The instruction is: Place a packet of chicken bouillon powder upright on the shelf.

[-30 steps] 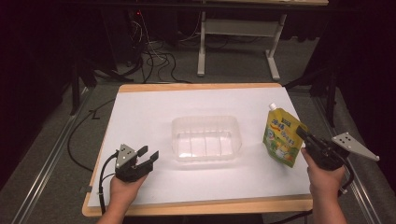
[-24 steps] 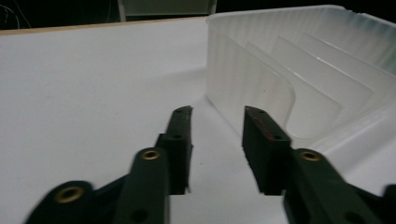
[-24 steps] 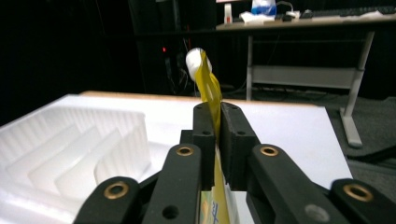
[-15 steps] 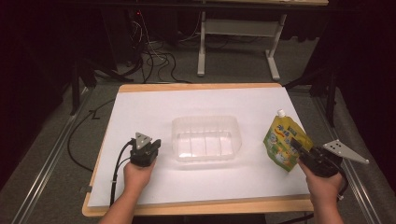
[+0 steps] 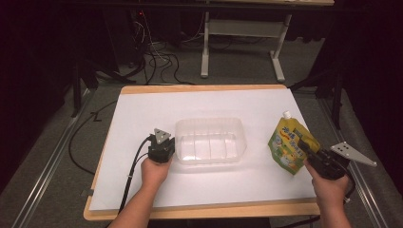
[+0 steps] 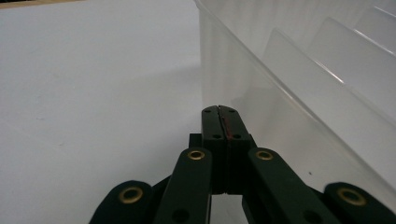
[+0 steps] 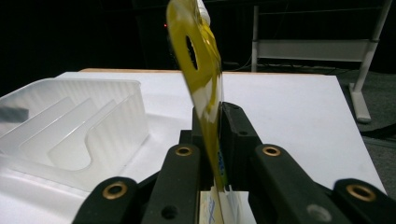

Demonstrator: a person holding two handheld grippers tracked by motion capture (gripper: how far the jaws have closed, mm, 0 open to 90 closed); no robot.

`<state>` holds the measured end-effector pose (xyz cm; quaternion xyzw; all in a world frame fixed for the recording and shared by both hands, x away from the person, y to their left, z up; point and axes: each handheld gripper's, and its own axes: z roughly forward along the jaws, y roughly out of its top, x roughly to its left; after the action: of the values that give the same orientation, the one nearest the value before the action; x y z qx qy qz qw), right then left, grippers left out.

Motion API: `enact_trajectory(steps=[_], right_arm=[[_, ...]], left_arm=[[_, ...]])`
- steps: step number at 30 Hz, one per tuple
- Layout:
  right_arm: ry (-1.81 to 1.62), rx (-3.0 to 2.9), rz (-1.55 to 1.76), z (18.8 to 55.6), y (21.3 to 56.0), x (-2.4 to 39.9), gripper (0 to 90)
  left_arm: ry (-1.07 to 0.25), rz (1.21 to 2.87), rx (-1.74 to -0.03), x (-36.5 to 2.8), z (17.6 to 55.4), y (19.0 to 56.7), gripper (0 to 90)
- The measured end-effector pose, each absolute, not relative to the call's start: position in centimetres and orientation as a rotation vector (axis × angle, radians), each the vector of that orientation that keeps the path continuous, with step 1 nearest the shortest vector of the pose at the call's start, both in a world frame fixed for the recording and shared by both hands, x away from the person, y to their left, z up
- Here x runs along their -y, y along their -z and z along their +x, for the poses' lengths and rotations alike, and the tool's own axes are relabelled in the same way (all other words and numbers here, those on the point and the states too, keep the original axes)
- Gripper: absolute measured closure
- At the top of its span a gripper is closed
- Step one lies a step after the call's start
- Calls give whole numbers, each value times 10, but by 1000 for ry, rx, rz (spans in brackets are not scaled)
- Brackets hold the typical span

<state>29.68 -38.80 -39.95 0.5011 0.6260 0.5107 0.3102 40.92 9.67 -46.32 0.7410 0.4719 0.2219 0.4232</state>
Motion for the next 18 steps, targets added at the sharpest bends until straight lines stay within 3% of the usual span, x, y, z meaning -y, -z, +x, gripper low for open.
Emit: enact_trajectory(steps=[18], right_arm=[[-1347, -1612, 1364, 297, 395, 388, 900]], left_arm=[[-469, 1856, -1114, -43, 404, 464, 900]])
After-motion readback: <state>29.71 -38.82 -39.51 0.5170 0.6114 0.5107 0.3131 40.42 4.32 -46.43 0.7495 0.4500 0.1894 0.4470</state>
